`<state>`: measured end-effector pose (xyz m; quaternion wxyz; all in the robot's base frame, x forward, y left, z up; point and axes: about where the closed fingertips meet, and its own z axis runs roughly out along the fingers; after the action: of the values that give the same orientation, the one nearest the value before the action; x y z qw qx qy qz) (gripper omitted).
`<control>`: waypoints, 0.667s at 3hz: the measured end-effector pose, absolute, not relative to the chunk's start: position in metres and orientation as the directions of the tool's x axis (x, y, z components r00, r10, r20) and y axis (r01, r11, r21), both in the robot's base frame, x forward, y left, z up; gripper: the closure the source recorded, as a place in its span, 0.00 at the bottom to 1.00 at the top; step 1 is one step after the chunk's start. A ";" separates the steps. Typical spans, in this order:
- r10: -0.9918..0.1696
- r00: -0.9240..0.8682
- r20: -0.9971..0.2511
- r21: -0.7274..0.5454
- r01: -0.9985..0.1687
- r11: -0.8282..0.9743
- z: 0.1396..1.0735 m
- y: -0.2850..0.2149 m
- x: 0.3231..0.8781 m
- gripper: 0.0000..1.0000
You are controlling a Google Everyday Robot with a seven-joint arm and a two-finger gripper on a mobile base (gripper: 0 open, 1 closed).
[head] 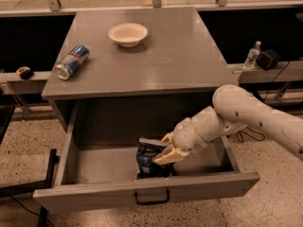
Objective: Place blue chip bag into top drawer
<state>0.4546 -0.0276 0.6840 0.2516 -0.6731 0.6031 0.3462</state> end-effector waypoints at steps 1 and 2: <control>-0.636 0.038 -0.770 0.075 -0.986 -0.150 0.685 -0.027 0.455 0.58; -0.636 0.038 -0.770 0.075 -0.986 -0.150 0.685 -0.027 0.455 0.34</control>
Offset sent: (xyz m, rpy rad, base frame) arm 0.0000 0.0002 0.0007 0.0015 -0.0036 0.0044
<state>0.4546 -0.0273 0.6847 0.2524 -0.6749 0.6009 0.3460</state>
